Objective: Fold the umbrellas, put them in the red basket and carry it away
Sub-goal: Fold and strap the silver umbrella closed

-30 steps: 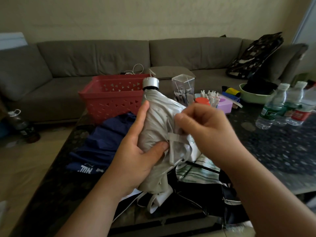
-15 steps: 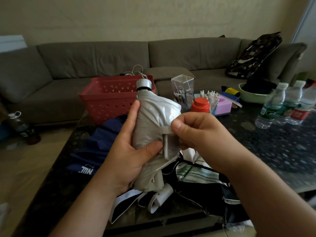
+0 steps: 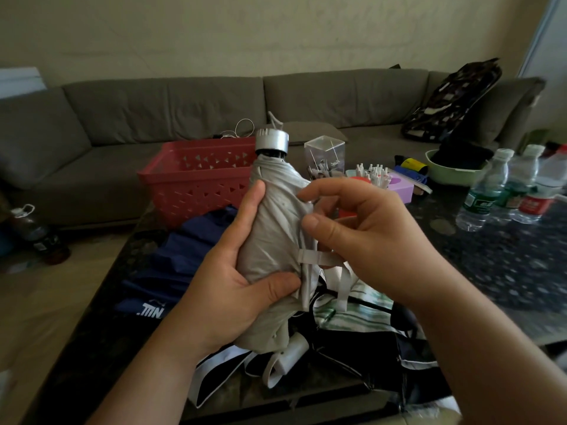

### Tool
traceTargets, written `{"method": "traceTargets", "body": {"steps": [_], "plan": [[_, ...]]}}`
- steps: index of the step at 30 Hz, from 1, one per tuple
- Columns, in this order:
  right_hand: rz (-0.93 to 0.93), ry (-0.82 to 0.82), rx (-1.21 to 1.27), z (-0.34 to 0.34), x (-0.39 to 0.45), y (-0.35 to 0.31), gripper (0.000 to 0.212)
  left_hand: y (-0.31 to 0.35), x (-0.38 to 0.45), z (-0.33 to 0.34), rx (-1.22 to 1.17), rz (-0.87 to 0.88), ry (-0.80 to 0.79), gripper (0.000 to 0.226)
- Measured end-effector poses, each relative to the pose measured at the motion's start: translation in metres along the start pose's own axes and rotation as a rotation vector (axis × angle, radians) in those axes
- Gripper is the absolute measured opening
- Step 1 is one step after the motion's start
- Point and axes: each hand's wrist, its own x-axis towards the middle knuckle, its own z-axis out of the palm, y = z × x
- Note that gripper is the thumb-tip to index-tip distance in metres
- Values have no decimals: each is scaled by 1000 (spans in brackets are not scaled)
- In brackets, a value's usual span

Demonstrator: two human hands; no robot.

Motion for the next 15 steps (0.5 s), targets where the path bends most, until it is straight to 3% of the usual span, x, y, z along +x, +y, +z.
{"method": "traceTargets", "body": {"steps": [8,15], "plan": [[119,4,5,-5,2,3,15,3,-1,6,104,-2,-16,105],[321,-24,388,1,6,11,15,-4,-7,6,-235,-115,-133,100]]}}
